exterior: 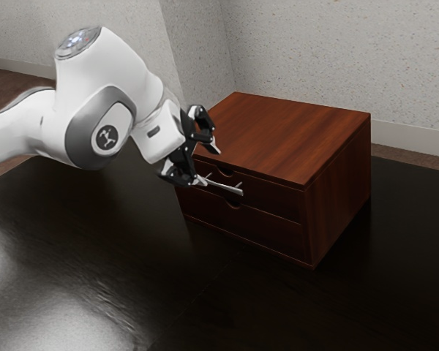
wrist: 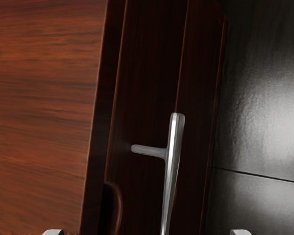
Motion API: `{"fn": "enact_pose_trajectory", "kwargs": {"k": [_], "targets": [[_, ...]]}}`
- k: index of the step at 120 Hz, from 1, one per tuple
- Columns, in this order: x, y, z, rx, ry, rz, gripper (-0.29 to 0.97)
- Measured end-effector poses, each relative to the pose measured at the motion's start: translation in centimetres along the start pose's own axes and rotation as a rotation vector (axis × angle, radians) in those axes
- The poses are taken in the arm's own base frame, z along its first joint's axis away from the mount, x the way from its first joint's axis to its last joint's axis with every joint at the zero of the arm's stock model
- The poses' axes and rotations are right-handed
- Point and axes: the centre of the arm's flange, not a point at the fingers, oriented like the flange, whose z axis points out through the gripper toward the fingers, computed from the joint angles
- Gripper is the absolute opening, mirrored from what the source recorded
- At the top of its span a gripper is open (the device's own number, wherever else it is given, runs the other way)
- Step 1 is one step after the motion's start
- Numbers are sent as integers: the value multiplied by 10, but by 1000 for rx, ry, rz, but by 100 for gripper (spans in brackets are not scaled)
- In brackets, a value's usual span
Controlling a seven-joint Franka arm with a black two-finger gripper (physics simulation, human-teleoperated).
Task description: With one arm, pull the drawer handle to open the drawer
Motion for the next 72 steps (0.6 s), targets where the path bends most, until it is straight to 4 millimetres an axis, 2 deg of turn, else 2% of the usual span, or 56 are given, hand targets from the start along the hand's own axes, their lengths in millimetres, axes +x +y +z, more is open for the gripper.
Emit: {"fn": "enact_pose_trajectory", "kwargs": {"k": [72], "targets": [[-3, 14, 30, 3, 0, -20, 24]]}}
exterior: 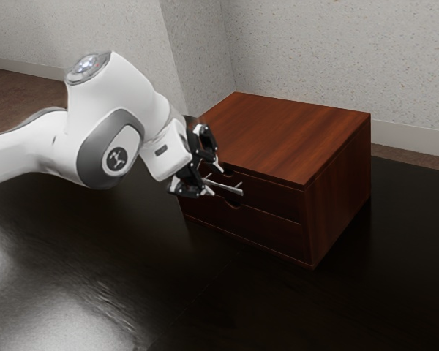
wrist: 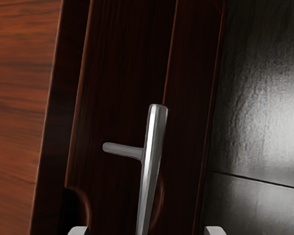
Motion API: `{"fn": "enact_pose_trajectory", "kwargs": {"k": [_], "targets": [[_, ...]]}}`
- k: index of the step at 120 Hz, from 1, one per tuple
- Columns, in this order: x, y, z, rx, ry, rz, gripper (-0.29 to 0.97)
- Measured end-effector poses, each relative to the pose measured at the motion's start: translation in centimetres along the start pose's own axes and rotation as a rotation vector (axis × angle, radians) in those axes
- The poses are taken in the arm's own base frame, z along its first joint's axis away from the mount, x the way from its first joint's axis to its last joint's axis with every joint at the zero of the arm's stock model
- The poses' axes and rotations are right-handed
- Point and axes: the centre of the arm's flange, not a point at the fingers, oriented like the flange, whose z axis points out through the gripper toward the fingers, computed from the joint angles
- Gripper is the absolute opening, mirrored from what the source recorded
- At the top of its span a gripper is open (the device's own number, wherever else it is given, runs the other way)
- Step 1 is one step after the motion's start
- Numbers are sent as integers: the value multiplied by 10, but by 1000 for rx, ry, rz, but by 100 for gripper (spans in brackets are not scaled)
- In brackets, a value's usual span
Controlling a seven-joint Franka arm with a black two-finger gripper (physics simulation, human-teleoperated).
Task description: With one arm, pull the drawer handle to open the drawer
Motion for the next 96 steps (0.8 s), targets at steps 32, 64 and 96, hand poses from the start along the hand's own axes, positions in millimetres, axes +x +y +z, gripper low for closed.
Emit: {"fn": "enact_pose_trajectory", "kwargs": {"k": [32, 64, 96], "targets": [[0, 1, 15, -11, -1, -6, 20], [-1, 4, 21, -16, -1, -12, 17], [-3, 11, 22, -22, 0, -18, 14]]}}
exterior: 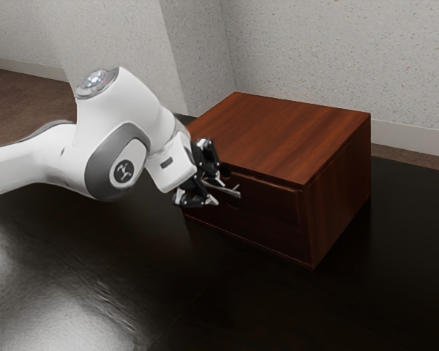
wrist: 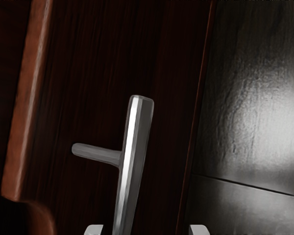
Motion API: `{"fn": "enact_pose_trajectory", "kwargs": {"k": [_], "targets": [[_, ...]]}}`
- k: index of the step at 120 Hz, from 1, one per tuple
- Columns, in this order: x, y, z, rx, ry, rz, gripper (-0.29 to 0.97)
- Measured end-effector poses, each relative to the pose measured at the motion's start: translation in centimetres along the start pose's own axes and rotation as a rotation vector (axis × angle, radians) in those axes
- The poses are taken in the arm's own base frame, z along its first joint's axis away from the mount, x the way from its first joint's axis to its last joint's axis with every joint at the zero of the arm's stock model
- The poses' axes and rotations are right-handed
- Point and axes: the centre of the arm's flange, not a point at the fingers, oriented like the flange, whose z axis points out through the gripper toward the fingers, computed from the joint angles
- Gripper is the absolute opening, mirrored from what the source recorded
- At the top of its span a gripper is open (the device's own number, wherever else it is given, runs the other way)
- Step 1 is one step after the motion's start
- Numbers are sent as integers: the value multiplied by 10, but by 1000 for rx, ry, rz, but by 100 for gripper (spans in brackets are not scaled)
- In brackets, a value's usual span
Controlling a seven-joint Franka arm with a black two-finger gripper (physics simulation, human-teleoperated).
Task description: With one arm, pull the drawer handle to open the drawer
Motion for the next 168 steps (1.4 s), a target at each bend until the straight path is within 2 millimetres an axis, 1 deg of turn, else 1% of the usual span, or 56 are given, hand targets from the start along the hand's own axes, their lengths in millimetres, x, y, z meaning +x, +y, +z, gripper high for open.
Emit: {"fn": "enact_pose_trajectory", "kwargs": {"k": [33, 45, 65, 86, 99, 168], "targets": [[-4, 15, -11, -1, 7, -7, 9], [-4, 20, -10, -7, 7, -8, 11], [-6, 29, -13, -11, 9, -11, 9], [-9, 40, -25, -2, 16, -14, 5], [-10, 48, -31, 3, 20, -16, 5], [-20, 81, -50, 14, 27, -25, 4]]}}
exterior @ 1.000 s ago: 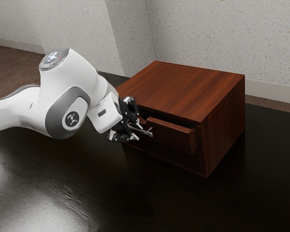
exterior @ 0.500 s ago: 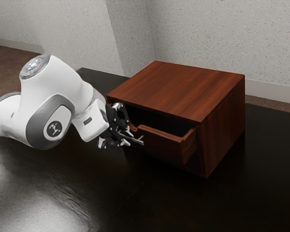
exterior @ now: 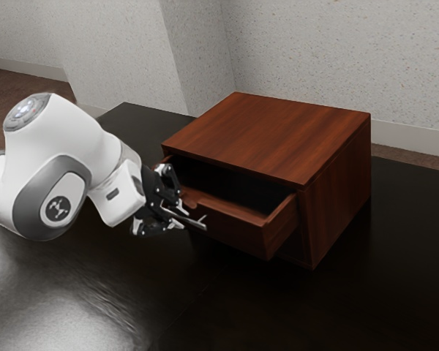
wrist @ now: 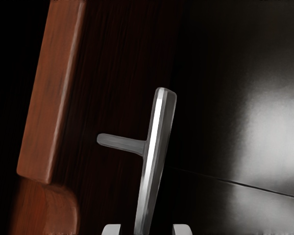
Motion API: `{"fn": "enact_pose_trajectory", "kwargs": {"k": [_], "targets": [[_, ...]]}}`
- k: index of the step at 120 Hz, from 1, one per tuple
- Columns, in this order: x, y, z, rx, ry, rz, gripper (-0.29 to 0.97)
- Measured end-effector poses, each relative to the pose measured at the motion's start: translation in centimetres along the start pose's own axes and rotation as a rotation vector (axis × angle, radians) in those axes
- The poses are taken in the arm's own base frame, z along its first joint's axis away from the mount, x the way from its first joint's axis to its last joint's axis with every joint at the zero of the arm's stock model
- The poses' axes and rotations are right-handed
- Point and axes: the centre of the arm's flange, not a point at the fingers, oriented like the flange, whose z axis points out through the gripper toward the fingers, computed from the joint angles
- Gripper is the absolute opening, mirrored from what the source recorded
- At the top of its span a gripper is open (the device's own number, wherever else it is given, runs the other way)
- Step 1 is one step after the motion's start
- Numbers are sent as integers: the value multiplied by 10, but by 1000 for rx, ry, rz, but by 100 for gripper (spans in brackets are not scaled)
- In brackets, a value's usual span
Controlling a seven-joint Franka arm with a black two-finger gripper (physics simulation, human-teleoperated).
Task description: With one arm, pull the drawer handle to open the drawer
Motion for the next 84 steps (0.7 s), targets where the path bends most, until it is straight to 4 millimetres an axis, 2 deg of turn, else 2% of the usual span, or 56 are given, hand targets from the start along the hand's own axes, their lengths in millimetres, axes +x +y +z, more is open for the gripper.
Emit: {"fn": "enact_pose_trajectory", "kwargs": {"k": [84], "targets": [[-12, 44, -19, 7, 11, -11, 4]]}}
